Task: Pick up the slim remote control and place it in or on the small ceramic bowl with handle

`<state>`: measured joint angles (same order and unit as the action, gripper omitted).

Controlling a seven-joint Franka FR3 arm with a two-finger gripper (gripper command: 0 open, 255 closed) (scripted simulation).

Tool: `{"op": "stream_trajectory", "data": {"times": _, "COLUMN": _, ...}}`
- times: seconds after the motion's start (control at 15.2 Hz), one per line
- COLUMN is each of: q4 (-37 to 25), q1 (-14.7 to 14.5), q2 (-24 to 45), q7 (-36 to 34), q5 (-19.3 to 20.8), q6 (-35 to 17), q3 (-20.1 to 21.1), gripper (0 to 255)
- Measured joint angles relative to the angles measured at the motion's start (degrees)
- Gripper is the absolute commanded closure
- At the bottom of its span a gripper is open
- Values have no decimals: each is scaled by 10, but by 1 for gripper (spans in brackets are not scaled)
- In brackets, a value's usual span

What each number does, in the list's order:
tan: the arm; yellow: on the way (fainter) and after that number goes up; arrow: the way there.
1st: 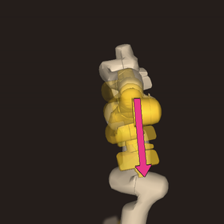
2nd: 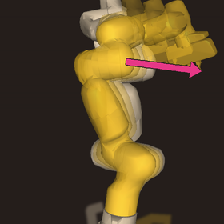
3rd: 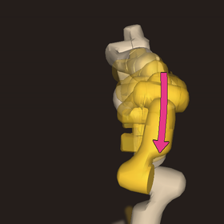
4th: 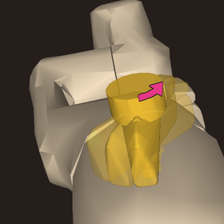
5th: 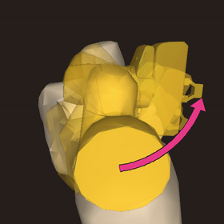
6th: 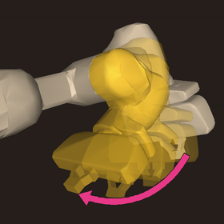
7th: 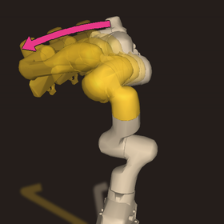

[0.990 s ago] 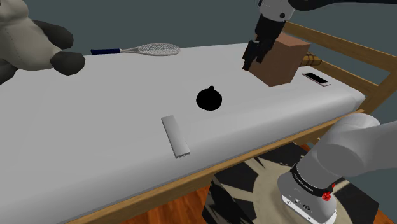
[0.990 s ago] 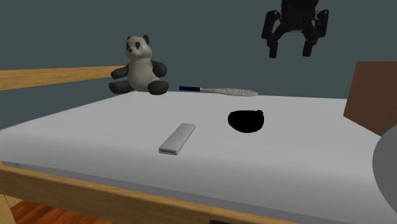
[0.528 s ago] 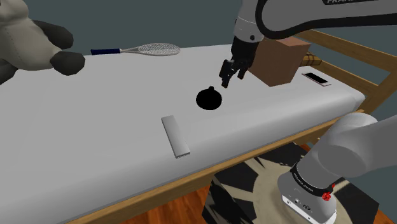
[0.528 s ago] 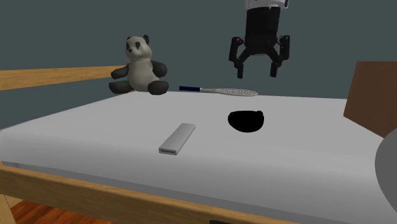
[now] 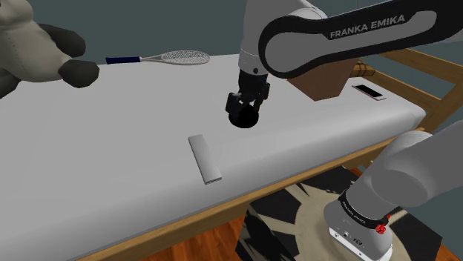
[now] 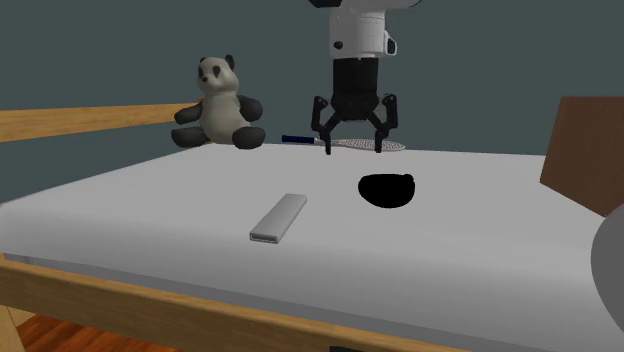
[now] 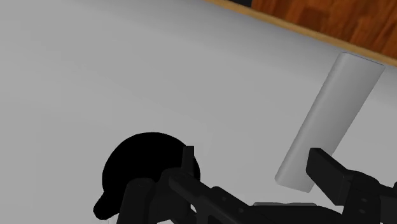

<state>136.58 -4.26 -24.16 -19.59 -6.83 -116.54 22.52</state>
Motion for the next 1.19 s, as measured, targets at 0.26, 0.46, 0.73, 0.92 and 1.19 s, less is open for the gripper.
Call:
{"op": "stream_trajectory", "data": {"times": 0.26, "q4": -26, "q1": 1, "q2": 74, "q7": -66, "q5": 11, "q6": -38, "q3": 44, "gripper": 0}}
{"op": "stream_trajectory", "data": {"times": 0.46, "q4": -51, "q1": 2, "q2": 137, "q7": -120, "q5": 33, "q6": -67, "q3": 74, "gripper": 0}}
{"op": "stream_trajectory", "data": {"times": 0.73, "q4": -107, "q1": -5, "q2": 234, "q7": -206, "q5": 82, "q6": -88, "q3": 107, "gripper": 0}}
{"op": "stream_trajectory", "data": {"times": 0.92, "q4": -129, "q1": -14, "q2": 282, "q7": -247, "q5": 111, "q6": -101, "q3": 114, "gripper": 0}}
{"op": "stream_trajectory", "data": {"times": 1.19, "q4": -125, "q1": -18, "q2": 310, "q7": -264, "q5": 132, "q6": -127, "q3": 112, "gripper": 0}}
